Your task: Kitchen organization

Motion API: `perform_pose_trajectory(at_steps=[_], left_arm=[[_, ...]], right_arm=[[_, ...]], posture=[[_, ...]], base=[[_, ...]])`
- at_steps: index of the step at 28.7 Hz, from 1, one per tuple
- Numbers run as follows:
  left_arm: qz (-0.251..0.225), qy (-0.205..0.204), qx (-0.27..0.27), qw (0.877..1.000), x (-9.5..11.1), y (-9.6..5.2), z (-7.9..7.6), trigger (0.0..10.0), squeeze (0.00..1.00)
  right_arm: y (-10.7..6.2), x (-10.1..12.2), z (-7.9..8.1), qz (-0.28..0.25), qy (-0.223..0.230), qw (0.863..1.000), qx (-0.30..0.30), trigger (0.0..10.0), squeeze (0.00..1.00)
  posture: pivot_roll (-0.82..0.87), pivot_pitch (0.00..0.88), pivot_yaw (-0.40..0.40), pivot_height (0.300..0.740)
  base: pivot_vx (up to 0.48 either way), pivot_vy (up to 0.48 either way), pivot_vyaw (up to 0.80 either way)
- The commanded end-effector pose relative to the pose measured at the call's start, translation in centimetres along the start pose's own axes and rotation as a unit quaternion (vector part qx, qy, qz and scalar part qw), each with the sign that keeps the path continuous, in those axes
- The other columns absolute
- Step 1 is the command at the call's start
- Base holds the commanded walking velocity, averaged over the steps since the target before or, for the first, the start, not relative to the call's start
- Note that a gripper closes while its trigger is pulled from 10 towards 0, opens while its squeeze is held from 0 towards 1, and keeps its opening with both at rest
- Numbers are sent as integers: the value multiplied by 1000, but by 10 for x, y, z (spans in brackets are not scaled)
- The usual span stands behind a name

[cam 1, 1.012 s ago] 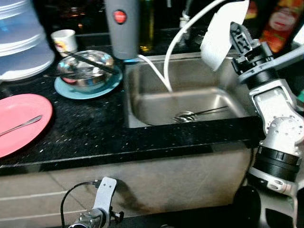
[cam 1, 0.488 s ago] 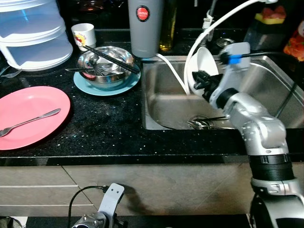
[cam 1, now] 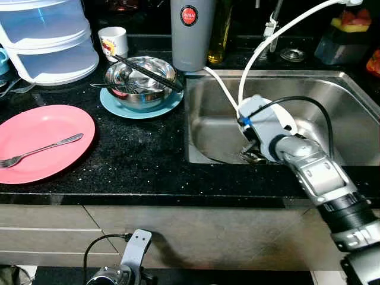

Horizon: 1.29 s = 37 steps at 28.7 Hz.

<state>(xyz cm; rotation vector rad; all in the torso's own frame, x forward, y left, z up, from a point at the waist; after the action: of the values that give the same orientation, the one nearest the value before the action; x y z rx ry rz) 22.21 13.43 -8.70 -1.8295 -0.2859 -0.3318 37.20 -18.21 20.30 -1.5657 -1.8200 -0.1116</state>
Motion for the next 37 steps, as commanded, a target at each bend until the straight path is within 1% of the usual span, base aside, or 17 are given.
perform_pose_trajectory(at_steps=[1, 2, 3, 5, 6, 11, 13, 14, 15, 17, 18, 20, 25, 26, 29, 30, 37], left_arm=[[15, -4, 4, 1000, -11, 1, 1, 10000, 0], [18, -6, 3, 1000, -12, 1, 1, 10000, 0], [20, -6, 3, 1000, -13, 2, 0, 10000, 0], [22, -7, 3, 1000, -13, 2, 0, 10000, 0], [23, -8, 3, 1000, -13, 2, 0, 10000, 0], [25, -9, 4, 1000, -12, 1, 1, 10000, 0], [26, -7, 4, 1000, -12, 1, 1, 10000, 0], [26, -7, 4, 1000, -12, 1, 1, 10000, 0], [26, -5, 4, 1000, -11, 1, 1, 10000, 0], [26, -5, 4, 1000, -11, 1, 2, 10000, 0], [26, -2, 4, 1000, -11, 0, 2, 10000, 0], [26, -2, 4, 1000, -10, 0, 2, 10000, 0], [17, 5, 1, 1000, -7, 0, 3, 10000, 0], [17, 5, 1, 1000, -7, 0, 3, 10000, 0], [10, 8, 1, 1000, -5, 0, 3, 10000, 0], [-1, 4, 3, 1000, -4, 0, 3, 10000, 0], [-14, -2, 11, 1000, -1, -1, 5, 10000, 0]], right_arm=[[1, -2, 6, 9, -8, 1000, 16, 10000, 122], [1, -4, 8, 14, -16, 999, 25, 10000, 698], [1, -4, 10, 15, -24, 999, 34, 10000, 871], [2, -4, 13, 15, -29, 999, 43, 10000, 871], [4, -1, 19, 7, -33, 998, 61, 10000, 996], [8, 6, 19, -10, -31, 998, 45, 10000, 1000], [8, 16, 14, -41, -9, 999, 27, 10000, 835], [8, 16, 14, -41, -9, 999, 27, 10000, 835], [3, 46, 7, -143, 63, 987, 19, 10000, 0], [-1, 60, 4, -194, 100, 976, 19, 10000, 0], [-11, 84, -3, -282, 151, 947, 11, 10000, 0], [-15, 90, -5, -305, 166, 938, 10, 10000, 0], [-42, 132, -20, -454, 257, 853, 0, 10000, 0], [-42, 132, -20, -454, 257, 853, 0, 10000, 0], [-55, 150, -14, -505, 258, 823, 34, 10000, 0], [-62, 162, -6, -535, 253, 804, 62, 10000, 0], [-70, 184, 33, -564, 205, 787, 144, 10000, 0]], posture=[[-22, 108, 4, 740], [-22, 110, 4, 740], [-22, 110, 4, 740], [-22, 110, 4, 740], [-19, 107, 6, 740], [-18, 111, 10, 740], [-19, 112, 13, 740], [-19, 112, 13, 740], [-24, 110, 16, 740], [-24, 110, 16, 740], [-22, 115, 18, 740], [-22, 115, 18, 740], [-11, 108, 22, 740], [-11, 108, 22, 740], [-11, 112, 24, 740], [-10, 108, 21, 740], [-4, 106, 21, 740]], base=[[0, 0, 0], [0, 0, 0], [0, 0, 0], [0, 0, 0], [0, 0, 0], [0, 0, 0], [0, 0, 0], [0, 0, 0], [0, 0, 0], [0, 0, 0], [0, 0, 0], [0, 0, 0], [0, 0, 480], [0, 0, 800], [0, 0, 800], [0, 0, 800], [0, 0, 796]])
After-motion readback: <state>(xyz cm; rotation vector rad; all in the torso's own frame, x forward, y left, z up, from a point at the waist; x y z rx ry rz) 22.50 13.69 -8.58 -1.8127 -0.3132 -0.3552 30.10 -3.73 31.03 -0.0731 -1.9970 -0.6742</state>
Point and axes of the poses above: a point about 5 cm out from each wrist's last joint towards the gripper, its own y axis pointing out of the wrist towards the gripper, its own x axis along the axis of the wrist's last joint, z = x × y, the point moved 2 cm from there along y, pointing out of the wrist towards the gripper, and after that the axes turned 15 degrees about -y, right-handed, at the moved point
